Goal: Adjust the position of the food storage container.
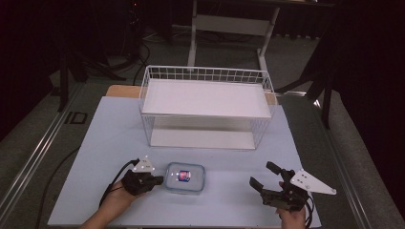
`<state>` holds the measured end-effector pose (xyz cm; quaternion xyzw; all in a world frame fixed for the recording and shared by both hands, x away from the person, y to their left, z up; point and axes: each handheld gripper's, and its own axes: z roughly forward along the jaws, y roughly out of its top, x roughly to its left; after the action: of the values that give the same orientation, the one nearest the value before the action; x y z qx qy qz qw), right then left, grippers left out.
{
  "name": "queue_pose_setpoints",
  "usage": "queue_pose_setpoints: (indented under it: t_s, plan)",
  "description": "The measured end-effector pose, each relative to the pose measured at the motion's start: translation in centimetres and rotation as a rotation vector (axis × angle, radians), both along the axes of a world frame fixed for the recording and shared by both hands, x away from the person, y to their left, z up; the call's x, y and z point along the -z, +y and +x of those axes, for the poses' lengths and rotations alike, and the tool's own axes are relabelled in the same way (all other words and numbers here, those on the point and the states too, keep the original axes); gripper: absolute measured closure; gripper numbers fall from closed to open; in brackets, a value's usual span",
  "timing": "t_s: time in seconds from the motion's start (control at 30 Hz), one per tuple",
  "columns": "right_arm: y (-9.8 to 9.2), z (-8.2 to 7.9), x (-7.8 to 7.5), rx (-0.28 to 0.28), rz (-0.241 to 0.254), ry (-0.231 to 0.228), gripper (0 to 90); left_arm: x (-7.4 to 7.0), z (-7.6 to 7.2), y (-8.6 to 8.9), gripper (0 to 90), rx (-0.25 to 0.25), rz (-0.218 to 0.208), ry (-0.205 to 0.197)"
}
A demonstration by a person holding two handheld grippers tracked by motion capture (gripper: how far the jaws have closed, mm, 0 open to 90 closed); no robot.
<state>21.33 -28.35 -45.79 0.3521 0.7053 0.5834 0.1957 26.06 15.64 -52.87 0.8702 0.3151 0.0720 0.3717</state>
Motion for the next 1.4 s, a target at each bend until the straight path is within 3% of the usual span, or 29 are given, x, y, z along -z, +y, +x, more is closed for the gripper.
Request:
queue_pose_setpoints:
  t_s: [0.4, 0.93, 1.4]
  plan:
    - [0.1, 0.0, 0.0, -0.004, -0.005, -0.002, 14.7, 0.1, 0.4, -2.7, 90.0, 0.032, -0.040, 0.028]
    - [0.3, -0.2, 0.0, -0.020, -0.010, 0.002, 14.7, 0.1, 1.2, -5.5, 90.0, 0.082, -0.050, 0.033]
    - [0.4, -0.2, 0.0, -0.026, -0.011, 0.007, 14.7, 0.3, 2.0, -6.6, 90.0, 0.091, -0.059, 0.043]
